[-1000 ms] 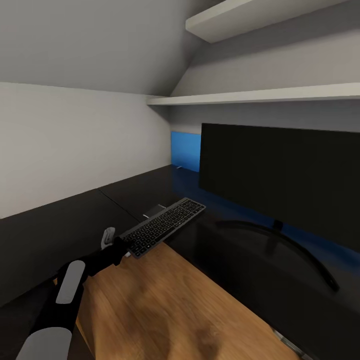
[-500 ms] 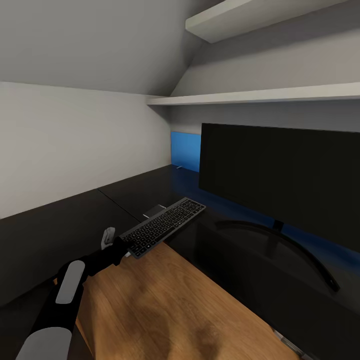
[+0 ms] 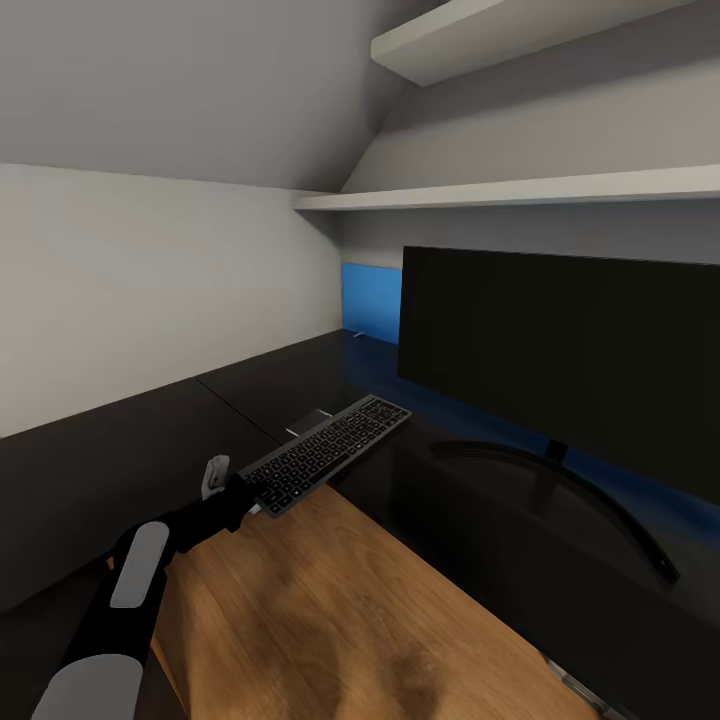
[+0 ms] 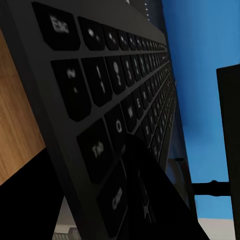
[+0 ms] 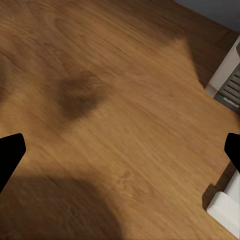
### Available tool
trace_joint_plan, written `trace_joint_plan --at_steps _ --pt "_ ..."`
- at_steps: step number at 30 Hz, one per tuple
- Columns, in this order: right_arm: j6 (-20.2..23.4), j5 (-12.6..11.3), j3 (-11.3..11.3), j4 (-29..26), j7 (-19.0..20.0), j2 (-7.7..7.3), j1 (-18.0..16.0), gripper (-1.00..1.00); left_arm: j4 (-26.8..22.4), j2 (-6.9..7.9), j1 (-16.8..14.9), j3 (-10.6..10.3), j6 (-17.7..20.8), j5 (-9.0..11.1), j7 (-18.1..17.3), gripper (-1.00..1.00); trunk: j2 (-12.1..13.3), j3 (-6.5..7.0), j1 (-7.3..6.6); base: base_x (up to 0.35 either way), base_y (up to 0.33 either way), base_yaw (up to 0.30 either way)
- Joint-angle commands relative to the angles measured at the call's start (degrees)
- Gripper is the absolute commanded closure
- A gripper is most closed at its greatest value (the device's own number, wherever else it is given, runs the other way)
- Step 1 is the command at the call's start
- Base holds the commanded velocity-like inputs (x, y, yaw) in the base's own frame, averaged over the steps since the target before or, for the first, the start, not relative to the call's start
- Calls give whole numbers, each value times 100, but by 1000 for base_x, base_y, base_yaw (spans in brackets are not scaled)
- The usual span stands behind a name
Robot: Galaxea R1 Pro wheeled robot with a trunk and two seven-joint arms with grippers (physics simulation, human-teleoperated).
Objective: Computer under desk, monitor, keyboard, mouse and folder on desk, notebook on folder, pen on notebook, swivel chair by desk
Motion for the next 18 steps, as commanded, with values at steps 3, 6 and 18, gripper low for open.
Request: trace_joint_plan --at_steps 3,6,18 --pt "-15 36 20 9 -57 3 -5 -100 0 -5 -5 20 34 -166 -34 100 -2 -6 -1 0 0 0" --pt "-15 37 20 9 -57 4 -5 -100 -5 -5 -5 17 38 -167 -30 100 -2 -6 -1 0 0 0" --pt "-15 34 20 9 -57 14 -5 -100 -13 -5 -5 15 34 -168 -26 100 278 120 -154 0 0 0"
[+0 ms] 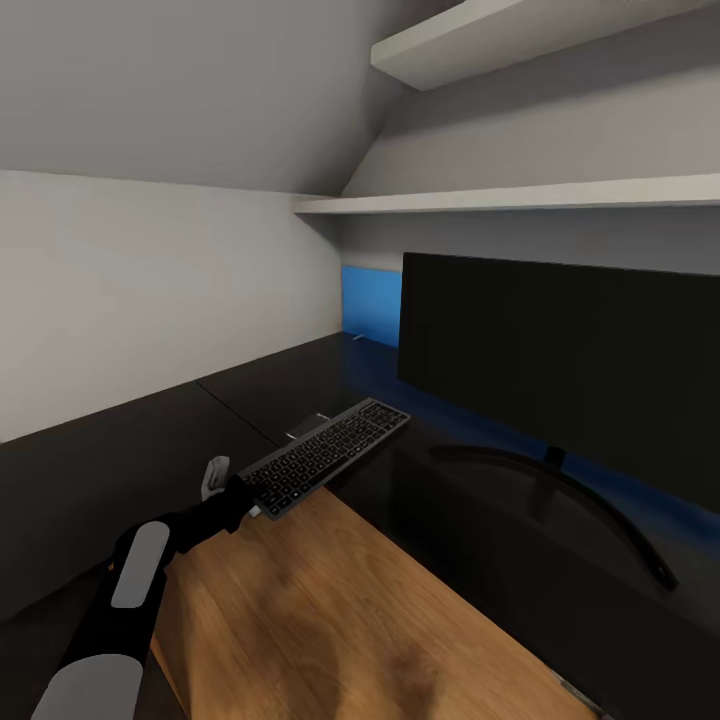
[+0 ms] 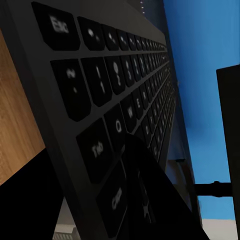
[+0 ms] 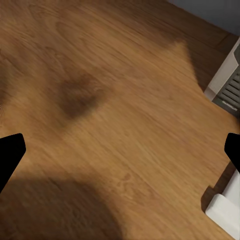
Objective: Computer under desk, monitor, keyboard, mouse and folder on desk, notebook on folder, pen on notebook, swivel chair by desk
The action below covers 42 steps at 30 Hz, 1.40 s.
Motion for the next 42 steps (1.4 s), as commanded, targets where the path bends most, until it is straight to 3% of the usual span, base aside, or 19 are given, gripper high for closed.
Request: trace_joint_plan --at_steps 1,17,31,42 --pt "-15 38 19 7 -57 0 -5 -100 -3 -6 -6 21 35 -33 -39 100 -3 -6 -1 0 0 0" --pt "-15 39 19 9 -57 0 -5 -100 -13 -4 -6 17 40 -33 -40 100 -3 -6 -1 0 0 0" --pt "-15 39 17 1 -67 39 -5 -100 -26 3 -6 6 34 -35 -33 100 559 246 -308 0 0 8" --pt "-15 39 27 -2 -74 60 -5 -100 -26 23 -6 29 27 -36 -48 100 559 226 -308 0 0 208"
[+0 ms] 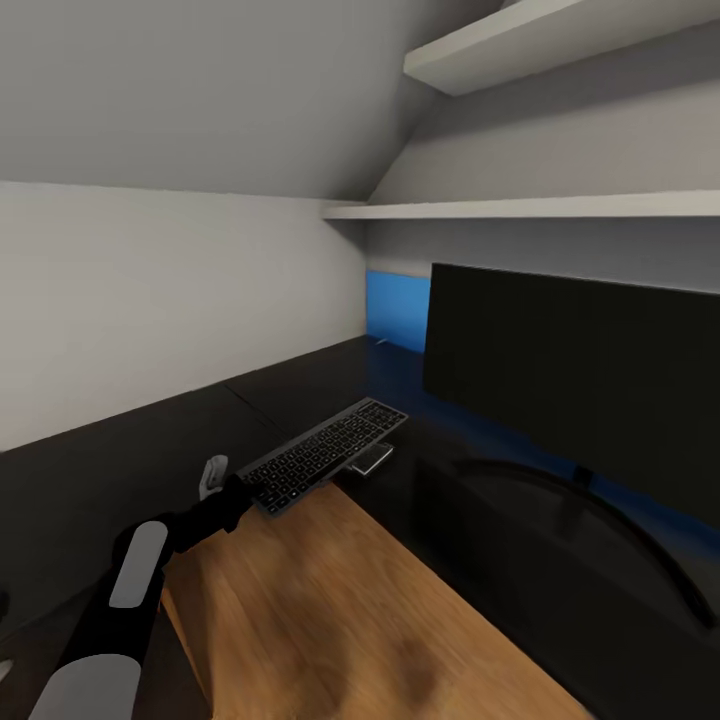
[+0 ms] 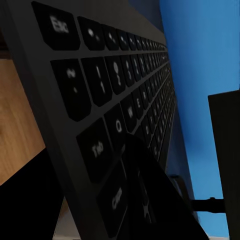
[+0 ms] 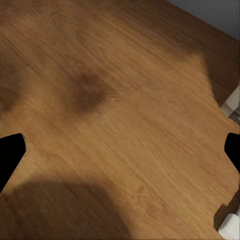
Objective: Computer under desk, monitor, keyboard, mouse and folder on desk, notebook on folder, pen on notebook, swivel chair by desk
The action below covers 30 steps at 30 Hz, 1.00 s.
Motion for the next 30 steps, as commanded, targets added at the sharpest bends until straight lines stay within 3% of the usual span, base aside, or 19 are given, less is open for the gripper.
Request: trace_joint_plan --at_steps 1,7,21,30 --pt "-15 36 20 9 -56 0 -5 -100 4 -3 -6 15 31 -9 -38 100 -3 -8 -1 0 0 239" --pt "-15 38 21 11 -56 1 -5 -100 10 -1 -6 16 31 -7 -42 100 -3 -17 -1 0 0 189" --pt "-15 67 37 7 -41 1 -5 -100 -11 11 -6 9 47 -14 -47 100 -3 -18 -1 0 0 24" --pt "-15 63 38 7 -44 4 -5 -100 -15 19 -6 15 40 -14 -47 100 -3 -18 -1 -26 0 219"
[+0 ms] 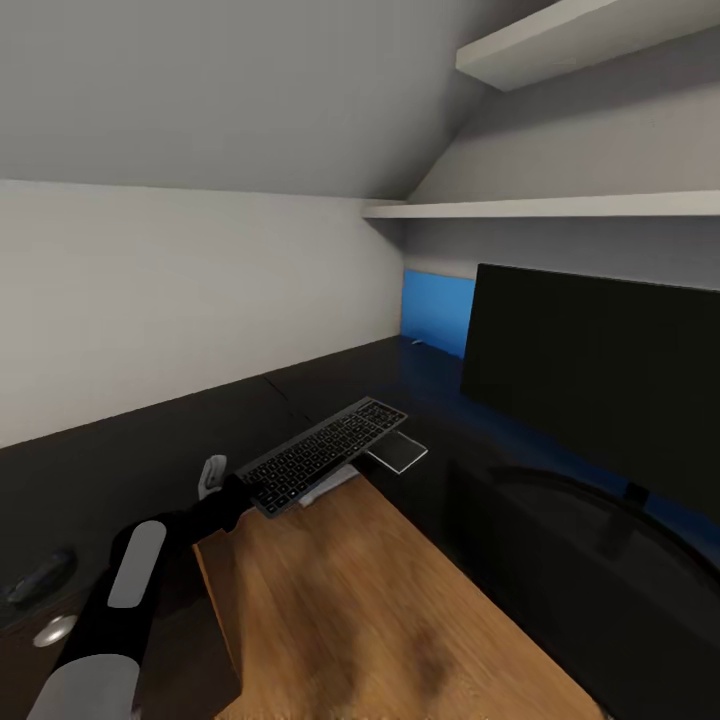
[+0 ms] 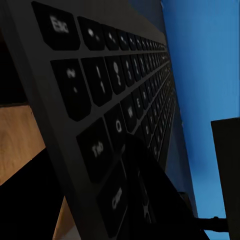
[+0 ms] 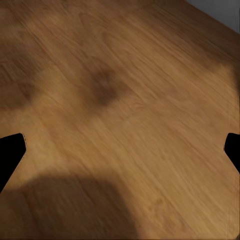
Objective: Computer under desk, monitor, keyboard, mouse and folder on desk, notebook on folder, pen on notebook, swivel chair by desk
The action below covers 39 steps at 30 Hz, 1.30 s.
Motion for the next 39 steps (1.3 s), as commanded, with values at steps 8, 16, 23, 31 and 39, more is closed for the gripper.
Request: trace_joint_plan --at_steps 8,16,23,31,39 --pt "-14 47 27 12 -54 -3 -5 -100 0 18 -5 6 38 -21 -40 100 -3 -5 -2 -290 0 21" --pt "-14 48 32 12 -51 5 -5 -100 -165 26 -5 -2 39 -21 -40 100 -3 -10 -2 -214 0 53" --pt "-14 56 31 12 -45 13 -5 -100 -243 17 -5 -5 45 -20 -40 100 -3 -26 -2 -10 0 137" --pt "-14 52 24 3 -48 4 -5 -100 -246 18 -5 -4 39 -21 -40 100 -3 -27 -2 0 0 26" --pt "-14 56 30 3 -45 -3 -5 -100 -246 17 -5 -10 39 -21 -40 100 -3 -27 -2 0 0 40"
